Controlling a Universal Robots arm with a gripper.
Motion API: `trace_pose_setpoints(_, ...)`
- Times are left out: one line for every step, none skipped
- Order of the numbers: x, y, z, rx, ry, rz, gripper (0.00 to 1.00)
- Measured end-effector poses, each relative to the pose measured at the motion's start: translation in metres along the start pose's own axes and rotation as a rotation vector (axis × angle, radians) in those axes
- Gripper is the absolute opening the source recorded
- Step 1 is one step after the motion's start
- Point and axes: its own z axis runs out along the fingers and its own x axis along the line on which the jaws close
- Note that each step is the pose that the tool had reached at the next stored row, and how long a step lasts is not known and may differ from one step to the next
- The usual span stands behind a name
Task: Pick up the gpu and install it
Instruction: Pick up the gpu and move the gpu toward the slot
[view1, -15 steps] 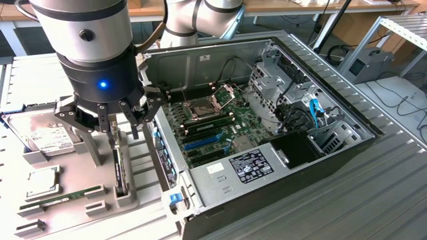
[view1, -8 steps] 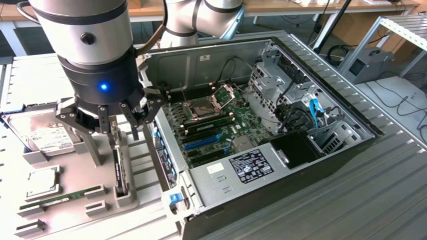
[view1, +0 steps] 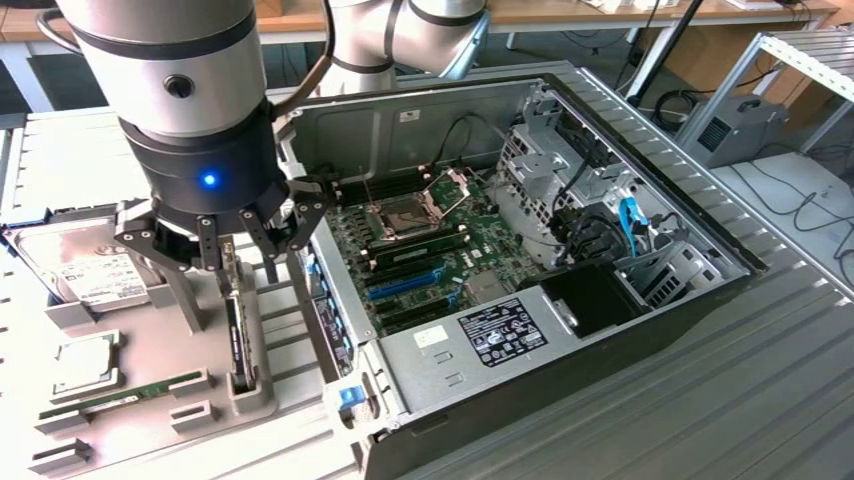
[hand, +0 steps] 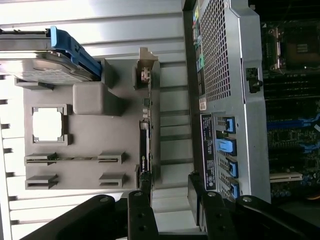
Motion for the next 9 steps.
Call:
trace_pose_setpoints(0.0000,0.0000,0.0004,0.0000,0.0000,0.000,0.42)
trace_pose_setpoints(0.0000,-0.0001,0.0009,-0.0001,0.0000,0.000,0.42)
trace_pose_setpoints(0.0000,-0.0001,0.0013,-0.0001,-0.0001,0.000,0.42)
trace_pose_setpoints(0.0000,-0.0001,0.0019,-0.0001,0.0000,0.000,0.42)
trace_pose_setpoints(0.0001,-0.0001,0.0023,0.0000,-0.0001,0.000,0.42)
trace_pose_setpoints(0.0001,-0.0001,0.0029,0.0000,0.0000,0.000,0.42)
trace_pose_setpoints(0.0001,-0.0002,0.0033,0.0000,0.0000,0.000,0.42)
trace_pose_setpoints(0.0001,-0.0002,0.0039,0.0000,0.0000,0.000,0.42)
trace_pose_setpoints(0.0001,-0.0002,0.0043,0.0000,0.0000,0.000,0.42)
